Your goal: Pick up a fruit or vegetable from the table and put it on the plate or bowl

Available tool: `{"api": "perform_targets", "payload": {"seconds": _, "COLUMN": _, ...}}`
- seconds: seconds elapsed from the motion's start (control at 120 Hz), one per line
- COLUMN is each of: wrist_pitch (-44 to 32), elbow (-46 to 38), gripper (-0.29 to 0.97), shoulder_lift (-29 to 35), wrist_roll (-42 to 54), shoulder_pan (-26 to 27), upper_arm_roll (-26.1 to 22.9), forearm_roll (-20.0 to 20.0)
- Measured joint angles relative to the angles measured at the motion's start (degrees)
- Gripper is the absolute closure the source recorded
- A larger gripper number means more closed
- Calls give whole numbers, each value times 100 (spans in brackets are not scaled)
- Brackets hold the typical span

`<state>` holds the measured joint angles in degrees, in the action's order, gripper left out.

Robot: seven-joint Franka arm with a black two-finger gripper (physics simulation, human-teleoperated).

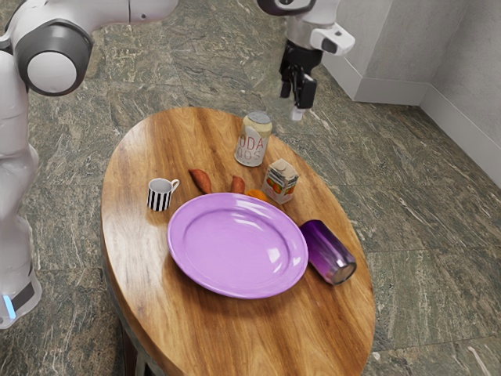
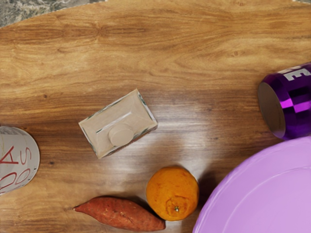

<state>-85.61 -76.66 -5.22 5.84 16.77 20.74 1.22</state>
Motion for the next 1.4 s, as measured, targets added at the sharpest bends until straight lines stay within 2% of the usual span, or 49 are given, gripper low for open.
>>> {"api": "perform_targets", "payload": {"seconds": 0.292, "wrist_pitch": -295, "elbow": 84, "gripper": 0, "shoulder_lift": -3, "wrist_roll": 119, "shoulder_pan": 13, "upper_arm_roll": -2, "forearm_roll": -26}}
{"api": "perform_targets", "payload": {"seconds": 0.375, "wrist_pitch": -295, "elbow": 227, "gripper": 0, "shoulder_lift": -9, "wrist_roll": 131, "shoulder_pan": 130, "upper_arm_roll": 323, "forearm_roll": -26}}
{"api": "perform_targets", "payload": {"seconds": 0.55, "wrist_pitch": -199, "elbow": 209, "gripper": 0, "shoulder_lift": -43, "wrist_roll": 141, "shoulder_pan": -808, "upper_arm_roll": 565, "forearm_roll": 2}}
{"api": "perform_targets", "payload": {"seconds": 0.658, "wrist_pitch": -155, "elbow": 181, "gripper": 0, "shoulder_lift": -117, "wrist_roll": 91, "shoulder_pan": -966, "upper_arm_roll": 678, "forearm_roll": 79}}
{"api": "perform_targets", "payload": {"seconds": 0.758, "wrist_pitch": -25, "elbow": 171, "gripper": 0, "shoulder_lift": -172, "wrist_roll": 30, "shoulder_pan": -869, "upper_arm_roll": 1137, "forearm_roll": 140}}
{"api": "perform_targets", "payload": {"seconds": 0.85, "wrist_pitch": 125, "elbow": -35, "gripper": 0, "shoulder_lift": -137, "wrist_roll": -13, "shoulder_pan": -658, "upper_arm_roll": 2179, "forearm_roll": 421}}
{"api": "perform_targets", "payload": {"seconds": 0.942, "wrist_pitch": 282, "elbow": -55, "gripper": 0, "shoulder_lift": -125, "wrist_roll": -53, "shoulder_pan": -646, "upper_arm_roll": 2456, "forearm_roll": 573}}
{"api": "perform_targets", "payload": {"seconds": 0.958, "wrist_pitch": 303, "elbow": -70, "gripper": 0, "shoulder_lift": -66, "wrist_roll": -63, "shoulder_pan": -783, "upper_arm_roll": 2290, "forearm_roll": 589}}
{"api": "perform_targets", "payload": {"seconds": 0.983, "wrist_pitch": 340, "elbow": -91, "gripper": 0, "shoulder_lift": 62, "wrist_roll": -86, "shoulder_pan": -1362, "upper_arm_roll": 1662, "forearm_roll": 592}}
{"api": "perform_targets", "payload": {"seconds": 1.042, "wrist_pitch": 435, "elbow": -375, "gripper": 0, "shoulder_lift": 618, "wrist_roll": -182, "shoulder_pan": -3491, "upper_arm_roll": -562, "forearm_roll": 396}}
{"api": "perform_targets", "payload": {"seconds": 1.083, "wrist_pitch": 490, "elbow": -915, "gripper": 0, "shoulder_lift": 1317, "wrist_roll": -265, "shoulder_pan": -4587, "upper_arm_roll": -1547, "forearm_roll": 293}}
{"api": "perform_targets", "payload": {"seconds": 1.167, "wrist_pitch": 612, "elbow": -2184, "gripper": 0, "shoulder_lift": 2748, "wrist_roll": -414, "shoulder_pan": -6439, "upper_arm_roll": -2789, "forearm_roll": 335}}
{"api": "perform_targets", "payload": {"seconds": 1.208, "wrist_pitch": 669, "elbow": -2708, "gripper": 0, "shoulder_lift": 3352, "wrist_roll": -482, "shoulder_pan": -7157, "upper_arm_roll": -3291, "forearm_roll": 455}}
{"api": "perform_targets", "payload": {"seconds": 1.325, "wrist_pitch": 860, "elbow": -3805, "gripper": 0, "shoulder_lift": 4991, "wrist_roll": -648, "shoulder_pan": -9101, "upper_arm_roll": -4689, "forearm_roll": 1330}}
{"api": "perform_targets", "payload": {"seconds": 1.4, "wrist_pitch": 1035, "elbow": -3925, "gripper": 0, "shoulder_lift": 5374, "wrist_roll": -738, "shoulder_pan": -9951, "upper_arm_roll": -5397, "forearm_roll": 1929}}
